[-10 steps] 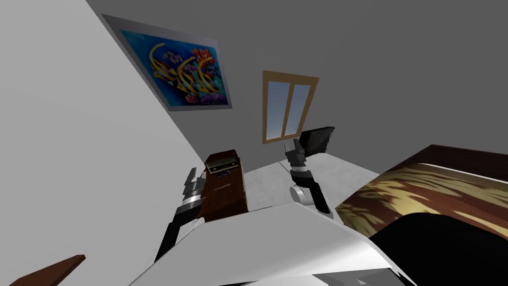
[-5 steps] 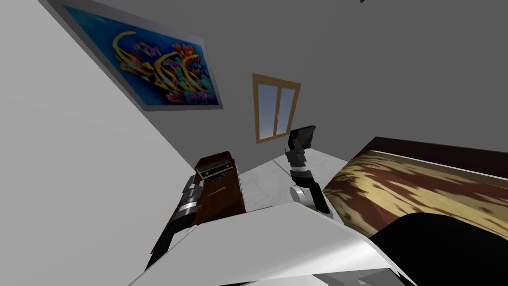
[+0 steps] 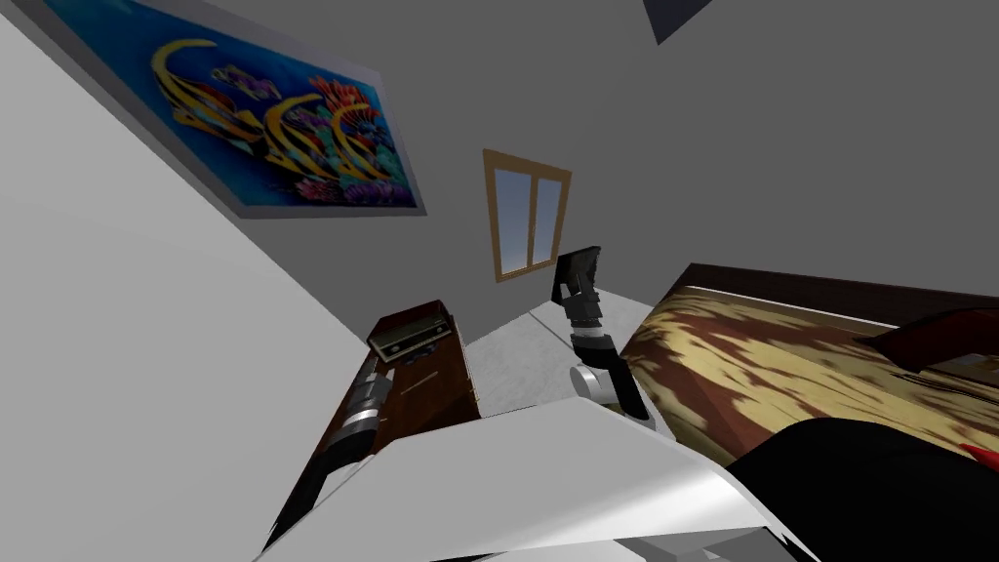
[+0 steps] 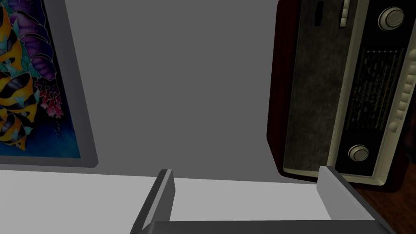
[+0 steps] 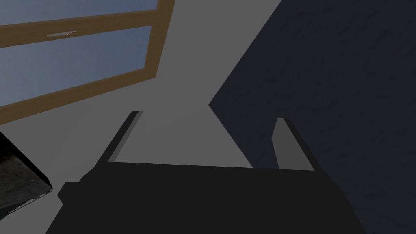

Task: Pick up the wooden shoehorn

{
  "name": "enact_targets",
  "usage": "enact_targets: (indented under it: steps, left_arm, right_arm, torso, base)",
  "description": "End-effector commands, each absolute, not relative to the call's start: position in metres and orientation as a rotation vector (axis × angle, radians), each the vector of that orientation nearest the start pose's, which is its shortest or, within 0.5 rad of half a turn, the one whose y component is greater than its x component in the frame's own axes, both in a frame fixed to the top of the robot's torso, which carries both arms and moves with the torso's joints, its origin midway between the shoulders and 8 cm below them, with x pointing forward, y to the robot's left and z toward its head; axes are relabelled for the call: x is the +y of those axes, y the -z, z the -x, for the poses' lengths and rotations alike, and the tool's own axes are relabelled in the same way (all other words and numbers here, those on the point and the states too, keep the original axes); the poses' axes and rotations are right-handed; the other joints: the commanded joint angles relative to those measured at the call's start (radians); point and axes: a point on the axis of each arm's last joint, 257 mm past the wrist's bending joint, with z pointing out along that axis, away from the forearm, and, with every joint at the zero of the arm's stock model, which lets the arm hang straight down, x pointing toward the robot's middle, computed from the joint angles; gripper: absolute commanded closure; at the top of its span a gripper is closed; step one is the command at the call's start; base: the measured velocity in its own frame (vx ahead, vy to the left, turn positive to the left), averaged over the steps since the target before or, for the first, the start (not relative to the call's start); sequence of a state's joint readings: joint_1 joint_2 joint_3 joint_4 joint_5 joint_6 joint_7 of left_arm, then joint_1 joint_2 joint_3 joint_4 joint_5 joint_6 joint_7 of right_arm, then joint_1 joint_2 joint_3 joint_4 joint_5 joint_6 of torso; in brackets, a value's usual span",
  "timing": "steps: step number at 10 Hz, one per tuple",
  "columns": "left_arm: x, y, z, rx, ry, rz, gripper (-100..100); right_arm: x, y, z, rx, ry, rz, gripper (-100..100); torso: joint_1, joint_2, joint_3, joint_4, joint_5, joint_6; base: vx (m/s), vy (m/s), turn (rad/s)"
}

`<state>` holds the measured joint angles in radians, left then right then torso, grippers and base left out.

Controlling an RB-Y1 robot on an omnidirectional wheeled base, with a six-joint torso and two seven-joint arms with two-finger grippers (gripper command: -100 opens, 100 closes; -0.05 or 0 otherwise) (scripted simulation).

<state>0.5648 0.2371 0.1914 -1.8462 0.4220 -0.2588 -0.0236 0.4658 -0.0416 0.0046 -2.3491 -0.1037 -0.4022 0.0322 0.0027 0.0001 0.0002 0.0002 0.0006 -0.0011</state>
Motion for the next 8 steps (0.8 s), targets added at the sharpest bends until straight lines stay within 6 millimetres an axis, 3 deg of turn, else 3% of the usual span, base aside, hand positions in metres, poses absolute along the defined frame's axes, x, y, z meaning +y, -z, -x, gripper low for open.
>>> enact_targets:
  steps: [1, 2, 3, 4, 5, 6, 7, 8]
  left_arm:
    - [0.470, 0.252, -0.344, 0.917, 0.978, 1.398, -100]
    - [0.473, 0.261, -0.341, 0.923, 0.964, 1.416, -100]
    - [0.492, 0.285, -0.330, 0.929, 0.922, 1.493, -100]
    - [0.493, 0.290, -0.328, 0.932, 0.913, 1.503, -100]
    - [0.511, 0.311, -0.315, 0.932, 0.872, 1.577, -100]
    - [0.514, 0.319, -0.312, 0.937, 0.859, 1.593, -100]
    - [0.531, 0.335, -0.298, 0.927, 0.822, 1.658, -100]
    - [0.533, 0.347, -0.293, 0.936, 0.802, 1.684, -100]
  right_arm:
    - [-0.279, -0.048, -0.348, 0.595, -1.363, -0.678, 0]
    - [-0.279, -0.048, -0.348, 0.595, -1.363, -0.678, 0]
    - [-0.279, -0.048, -0.348, 0.596, -1.363, -0.678, 0]
    - [-0.279, -0.048, -0.348, 0.595, -1.363, -0.678, 0]
    - [-0.279, -0.048, -0.348, 0.596, -1.363, -0.678, 0]
    - [-0.279, -0.048, -0.348, 0.595, -1.363, -0.678, 0]
    - [-0.279, -0.048, -0.348, 0.596, -1.363, -0.678, 0]
    - [-0.279, -0.048, -0.348, 0.596, -1.363, -0.678, 0]
  torso:
    - [0.000, 0.000, 0.000, 0.000, 0.000, 0.000]
    - [0.001, 0.001, 0.001, 0.000, 0.000, 0.001]
    - [0.001, 0.001, 0.000, 0.000, 0.000, 0.000]
    - [0.001, 0.002, 0.001, 0.000, 0.000, 0.001]
    - [0.001, 0.001, 0.001, 0.000, 0.000, 0.000]
    - [0.002, 0.002, 0.001, 0.000, 0.000, 0.001]
    - [0.001, 0.001, 0.001, 0.000, 0.000, 0.000]
    - [0.002, 0.001, 0.001, 0.000, 0.000, 0.001]
  base:
    - [-0.040, 0.016, -0.280]
    - [-0.029, 0.021, -0.180]
    - [-0.040, 0.024, -0.260]
    - [-0.028, 0.023, -0.160]
    - [-0.039, 0.023, -0.277]
    - [-0.028, 0.026, -0.160]
    - [-0.036, 0.029, -0.240]
    - [-0.031, 0.028, -0.201]
